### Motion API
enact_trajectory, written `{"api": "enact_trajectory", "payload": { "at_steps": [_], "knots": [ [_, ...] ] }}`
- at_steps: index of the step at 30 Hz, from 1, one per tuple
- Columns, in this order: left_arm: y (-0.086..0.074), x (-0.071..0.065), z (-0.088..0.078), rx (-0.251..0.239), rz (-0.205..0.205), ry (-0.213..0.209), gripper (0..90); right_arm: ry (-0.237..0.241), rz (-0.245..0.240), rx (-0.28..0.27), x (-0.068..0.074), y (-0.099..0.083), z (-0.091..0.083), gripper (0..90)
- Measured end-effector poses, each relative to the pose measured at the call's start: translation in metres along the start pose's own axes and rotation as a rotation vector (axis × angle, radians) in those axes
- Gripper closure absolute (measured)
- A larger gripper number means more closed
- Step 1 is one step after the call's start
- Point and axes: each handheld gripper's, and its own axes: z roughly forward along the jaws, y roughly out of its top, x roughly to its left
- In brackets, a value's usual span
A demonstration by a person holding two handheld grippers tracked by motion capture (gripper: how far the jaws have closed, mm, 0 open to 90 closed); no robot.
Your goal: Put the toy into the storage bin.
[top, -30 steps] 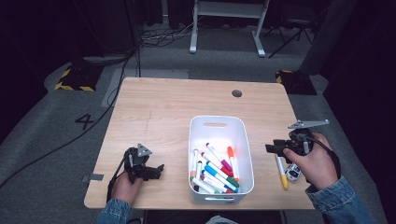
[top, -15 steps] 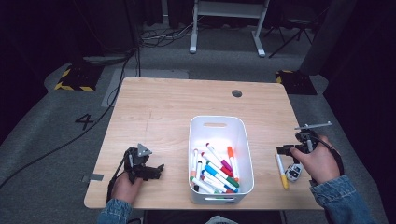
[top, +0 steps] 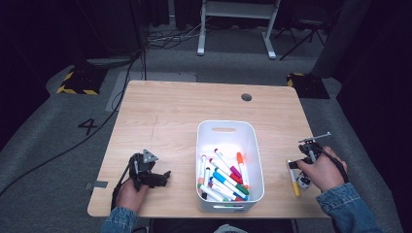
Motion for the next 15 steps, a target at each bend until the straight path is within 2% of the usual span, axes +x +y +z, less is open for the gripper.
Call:
{"api": "enact_trajectory", "payload": {
  "at_steps": [5,7,14,15],
  "knots": [
    [0.000,0.000,0.000,0.000,0.000,0.000,0.0,-0.008,0.005,0.033,-0.002,-0.003,0.009,70.5],
    [0.000,0.000,0.000,0.000,0.000,0.000,0.0,0.007,0.004,0.051,-0.003,-0.004,0.015,70.6],
    [0.000,0.000,0.000,0.000,0.000,0.000,0.0,0.013,0.018,0.101,-0.001,-0.009,0.026,75.5],
    [0.000,0.000,0.000,-0.001,-0.001,0.000,0.0,0.014,0.027,0.093,0.000,-0.010,0.026,76.3]
  ]
}}
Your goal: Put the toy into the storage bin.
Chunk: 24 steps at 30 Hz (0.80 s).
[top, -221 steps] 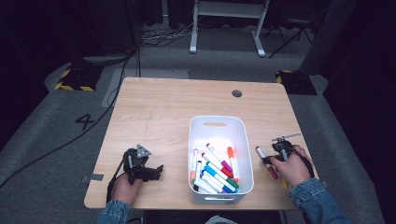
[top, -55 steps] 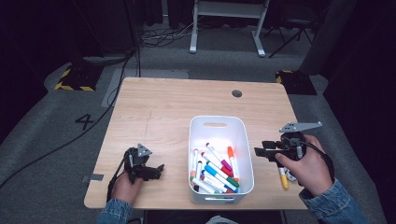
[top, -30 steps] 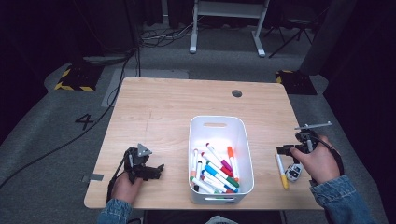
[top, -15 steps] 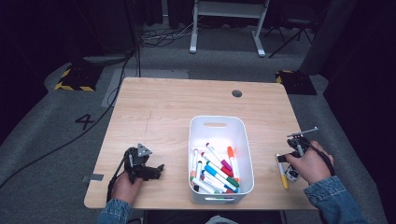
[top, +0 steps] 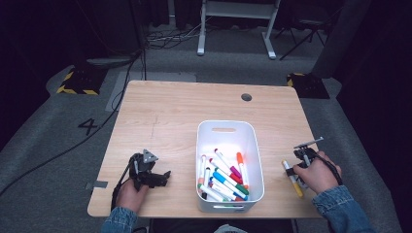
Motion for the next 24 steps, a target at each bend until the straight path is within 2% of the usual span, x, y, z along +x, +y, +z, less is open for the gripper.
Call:
{"api": "enact_trajectory", "payload": {
  "at_steps": [7,15,21,24],
  "knots": [
    [0.000,0.000,0.000,0.001,0.001,0.000,0.0,-0.025,0.004,0.015,0.006,-0.001,0.000,76.8],
    [0.000,0.000,0.000,0.001,0.001,0.000,0.0,-0.020,0.004,-0.007,0.007,-0.001,0.000,77.0],
    [0.000,0.000,0.000,0.001,0.001,0.000,0.0,0.005,-0.003,-0.018,0.007,0.000,-0.002,77.0],
    [0.000,0.000,0.000,0.001,0.001,0.000,0.0,0.024,-0.016,-0.037,0.011,0.001,-0.010,77.1]
  ]
}}
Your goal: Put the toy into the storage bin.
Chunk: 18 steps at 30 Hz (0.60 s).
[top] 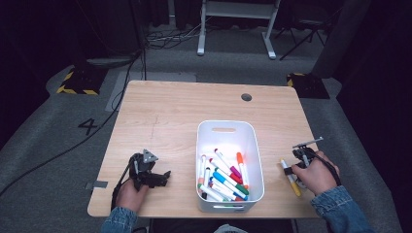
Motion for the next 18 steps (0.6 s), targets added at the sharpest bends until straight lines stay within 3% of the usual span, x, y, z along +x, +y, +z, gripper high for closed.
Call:
{"api": "enact_trajectory", "payload": {
  "at_steps": [6,18],
  "knots": [
    [0.000,0.000,0.000,0.000,0.000,0.000,0.0,0.034,-0.028,-0.056,0.010,0.004,-0.022,77.0],
    [-0.001,0.000,-0.001,-0.002,0.006,0.002,0.0,0.055,-0.098,-0.161,0.030,0.014,-0.066,77.0]
  ]
}}
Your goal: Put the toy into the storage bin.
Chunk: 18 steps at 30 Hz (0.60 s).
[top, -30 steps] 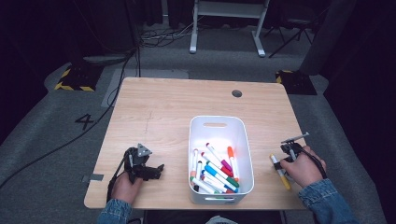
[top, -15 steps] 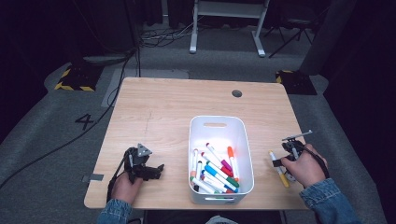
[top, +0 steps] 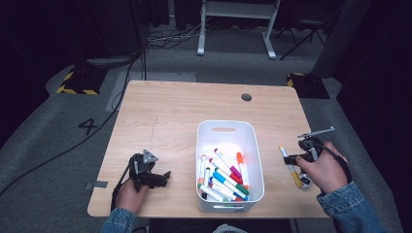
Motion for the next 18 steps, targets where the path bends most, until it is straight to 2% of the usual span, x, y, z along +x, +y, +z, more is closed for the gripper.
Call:
{"api": "enact_trajectory", "payload": {
  "at_steps": [7,18],
  "knots": [
    [0.000,0.000,0.000,-0.001,0.000,-0.002,0.0,0.025,-0.046,-0.061,0.017,0.007,-0.021,77.0],
    [0.000,0.000,0.000,-0.001,0.000,-0.002,0.0,0.115,-0.117,-0.133,0.040,0.016,-0.046,77.0]
  ]
}}
